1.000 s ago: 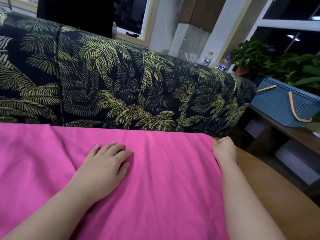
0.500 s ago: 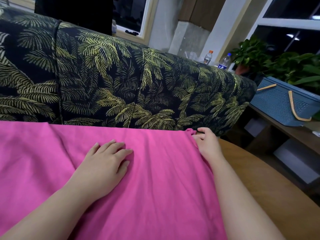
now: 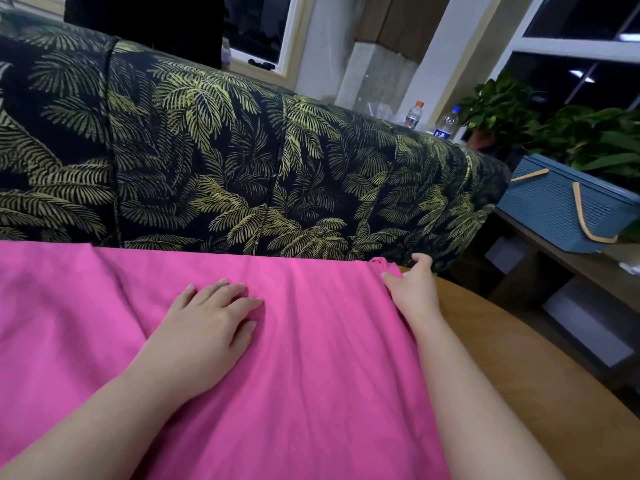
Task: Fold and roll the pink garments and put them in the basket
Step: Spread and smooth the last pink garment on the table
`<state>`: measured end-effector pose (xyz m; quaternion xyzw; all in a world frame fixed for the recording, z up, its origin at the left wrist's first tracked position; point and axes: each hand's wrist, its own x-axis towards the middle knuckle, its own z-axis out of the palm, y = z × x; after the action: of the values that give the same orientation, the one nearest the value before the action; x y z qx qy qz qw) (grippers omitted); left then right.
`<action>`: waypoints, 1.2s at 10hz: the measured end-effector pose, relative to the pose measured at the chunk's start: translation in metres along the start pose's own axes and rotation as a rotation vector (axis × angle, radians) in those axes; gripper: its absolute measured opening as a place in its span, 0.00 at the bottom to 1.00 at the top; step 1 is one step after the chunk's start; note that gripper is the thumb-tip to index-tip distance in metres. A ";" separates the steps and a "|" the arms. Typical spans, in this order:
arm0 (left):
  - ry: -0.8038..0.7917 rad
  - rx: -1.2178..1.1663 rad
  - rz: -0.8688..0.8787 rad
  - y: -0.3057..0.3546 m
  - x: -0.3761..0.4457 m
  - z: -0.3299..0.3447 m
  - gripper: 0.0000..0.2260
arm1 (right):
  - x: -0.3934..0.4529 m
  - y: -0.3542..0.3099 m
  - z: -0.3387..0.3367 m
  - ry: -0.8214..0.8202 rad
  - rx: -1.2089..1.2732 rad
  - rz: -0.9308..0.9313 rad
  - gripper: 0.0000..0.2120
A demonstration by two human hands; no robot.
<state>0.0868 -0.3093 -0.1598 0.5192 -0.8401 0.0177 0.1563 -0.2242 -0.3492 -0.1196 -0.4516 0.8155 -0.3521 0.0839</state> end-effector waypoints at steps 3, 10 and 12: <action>-0.006 0.003 0.003 0.000 0.000 0.000 0.19 | 0.005 0.004 -0.007 0.151 0.211 0.054 0.28; 0.003 0.012 0.013 0.000 0.000 -0.001 0.19 | 0.007 -0.021 0.013 -0.140 -0.226 -0.035 0.18; 0.018 0.007 0.016 0.000 0.001 -0.001 0.19 | 0.014 -0.036 0.009 -0.253 -0.256 0.031 0.09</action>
<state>0.0867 -0.3096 -0.1588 0.5126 -0.8428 0.0267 0.1621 -0.2037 -0.3771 -0.1009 -0.4867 0.8434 -0.1845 0.1332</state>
